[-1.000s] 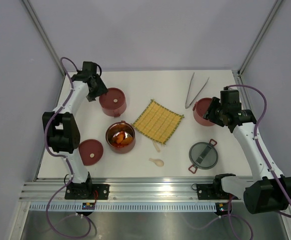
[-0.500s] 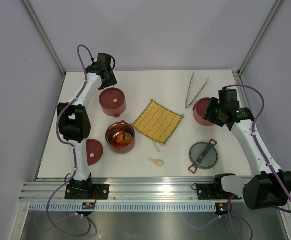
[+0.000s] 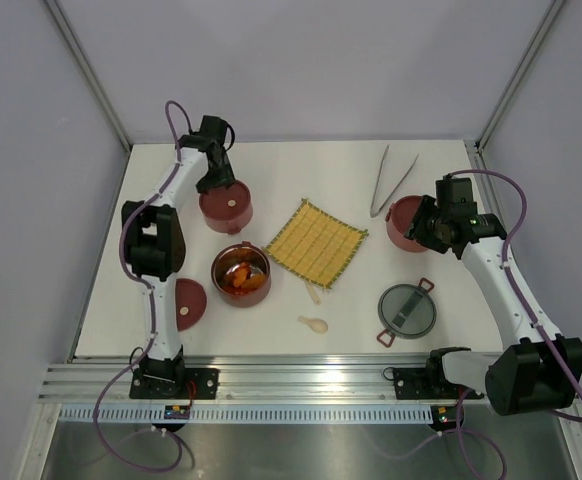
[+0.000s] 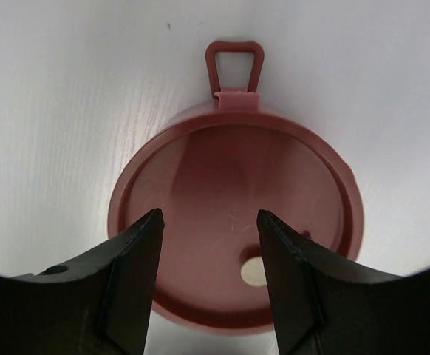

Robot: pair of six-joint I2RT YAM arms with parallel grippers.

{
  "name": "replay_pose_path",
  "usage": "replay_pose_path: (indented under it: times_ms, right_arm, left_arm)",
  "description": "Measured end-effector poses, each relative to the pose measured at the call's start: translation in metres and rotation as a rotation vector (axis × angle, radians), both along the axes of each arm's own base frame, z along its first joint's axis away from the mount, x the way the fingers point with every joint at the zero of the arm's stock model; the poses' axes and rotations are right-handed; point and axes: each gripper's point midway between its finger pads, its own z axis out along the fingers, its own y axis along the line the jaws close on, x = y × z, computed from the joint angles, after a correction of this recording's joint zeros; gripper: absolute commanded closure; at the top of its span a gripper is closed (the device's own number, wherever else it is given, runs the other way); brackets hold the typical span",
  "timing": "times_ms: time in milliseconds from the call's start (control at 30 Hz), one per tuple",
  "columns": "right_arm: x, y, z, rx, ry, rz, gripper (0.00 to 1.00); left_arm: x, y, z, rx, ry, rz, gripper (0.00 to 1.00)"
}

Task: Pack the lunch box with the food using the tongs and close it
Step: Close the box lid on the packing box.

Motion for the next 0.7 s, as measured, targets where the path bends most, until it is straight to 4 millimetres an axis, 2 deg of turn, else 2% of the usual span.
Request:
replay_pose_path:
  times_ms: [67,233,333,400,467,700]
  right_arm:
    - [0.000,0.000,0.000,0.000,0.000,0.000,0.44]
    - [0.000,0.000,0.002,0.002,-0.008,-0.001,0.44]
    - [-0.001,0.000,0.006,0.003,-0.020,-0.001,0.44]
    - [-0.002,0.000,0.009,0.004,-0.031,-0.001,0.44]
    - [-0.003,0.000,0.012,0.005,-0.041,-0.001,0.44]
    - [-0.004,-0.001,0.016,0.006,-0.054,-0.002,0.44]
  left_arm:
    - [0.000,0.000,0.020,-0.005,-0.042,-0.004,0.43]
    - [0.001,0.000,0.090,-0.031,-0.202,-0.008,0.43]
    - [0.000,0.000,0.103,-0.038,-0.240,-0.009,0.43]
    - [0.000,0.000,0.095,-0.039,-0.225,-0.010,0.42]
    - [-0.001,-0.001,0.076,-0.036,-0.180,-0.014,0.42]
    - [0.000,-0.007,-0.009,-0.026,0.028,-0.029,0.42]
